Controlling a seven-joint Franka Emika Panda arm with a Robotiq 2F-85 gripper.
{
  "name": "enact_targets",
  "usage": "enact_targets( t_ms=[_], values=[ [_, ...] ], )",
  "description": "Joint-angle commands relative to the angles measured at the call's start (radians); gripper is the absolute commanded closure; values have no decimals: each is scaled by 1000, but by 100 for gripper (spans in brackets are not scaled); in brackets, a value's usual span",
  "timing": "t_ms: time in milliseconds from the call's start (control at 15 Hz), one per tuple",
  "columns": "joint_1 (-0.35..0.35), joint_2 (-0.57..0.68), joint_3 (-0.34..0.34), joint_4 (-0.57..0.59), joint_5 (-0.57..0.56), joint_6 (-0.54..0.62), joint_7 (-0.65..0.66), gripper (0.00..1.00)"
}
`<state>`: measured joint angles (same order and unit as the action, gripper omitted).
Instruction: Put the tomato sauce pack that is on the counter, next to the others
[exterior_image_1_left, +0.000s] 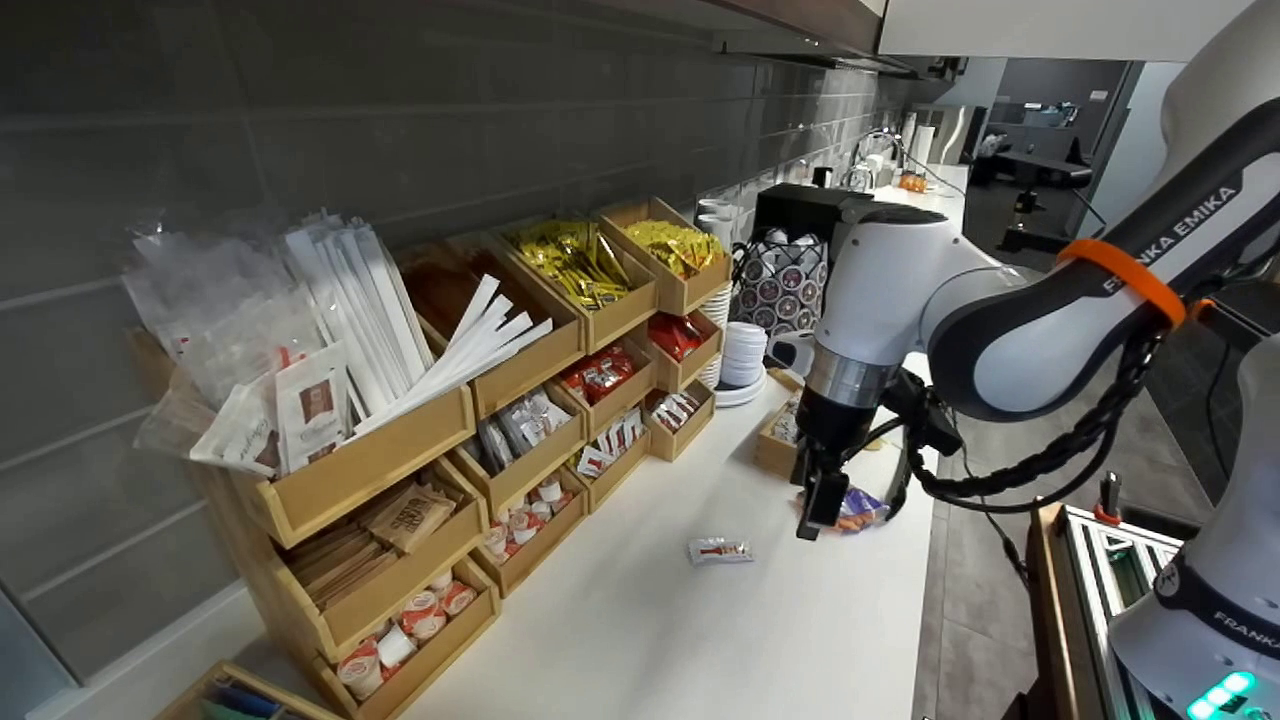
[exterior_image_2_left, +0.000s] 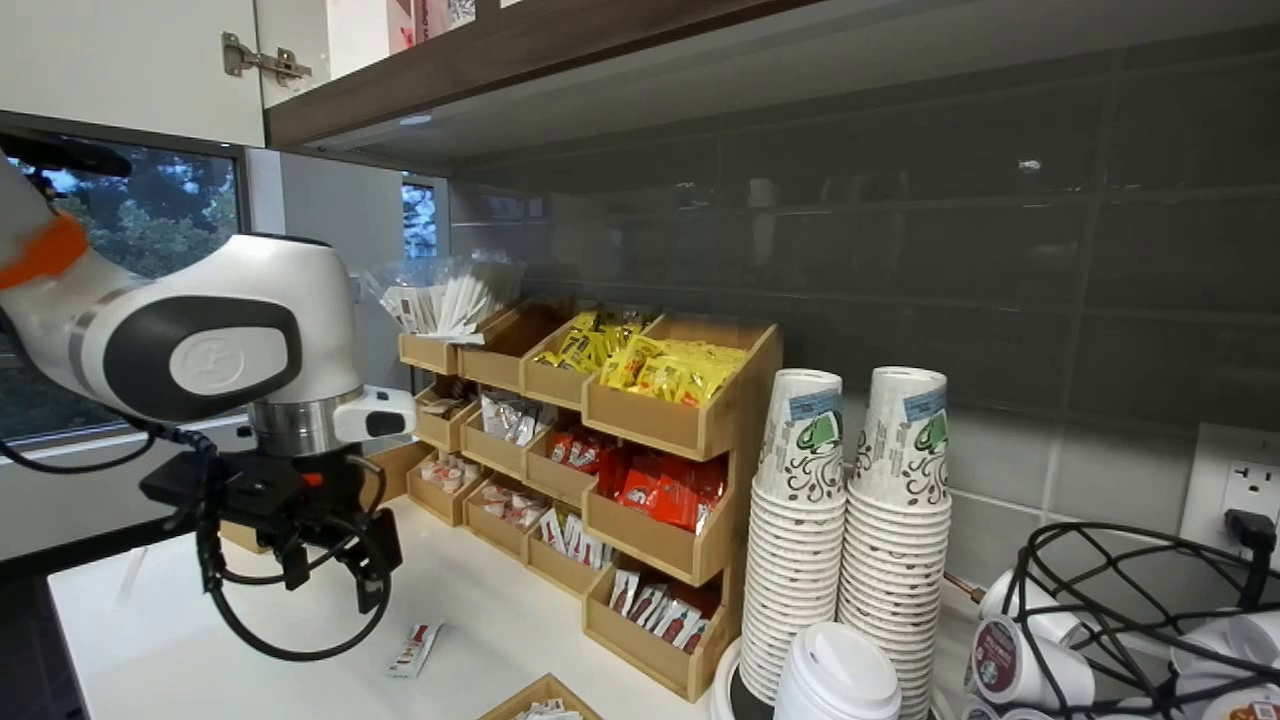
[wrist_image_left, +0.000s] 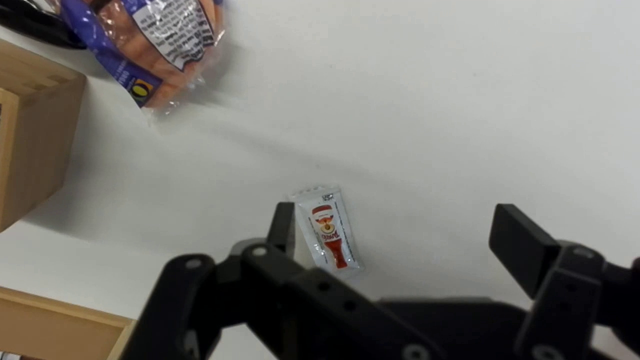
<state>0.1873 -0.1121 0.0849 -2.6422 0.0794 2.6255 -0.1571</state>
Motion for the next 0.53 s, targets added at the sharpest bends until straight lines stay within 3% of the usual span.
enact_targets(
  t_ms=[0, 333, 467],
  values=[
    [-12, 25, 15, 14, -2, -2, -1, 0],
    [-15, 71, 21, 44, -7, -2, -1, 0],
    [-14, 92, 25, 37, -11, 49, 19, 0]
  ],
)
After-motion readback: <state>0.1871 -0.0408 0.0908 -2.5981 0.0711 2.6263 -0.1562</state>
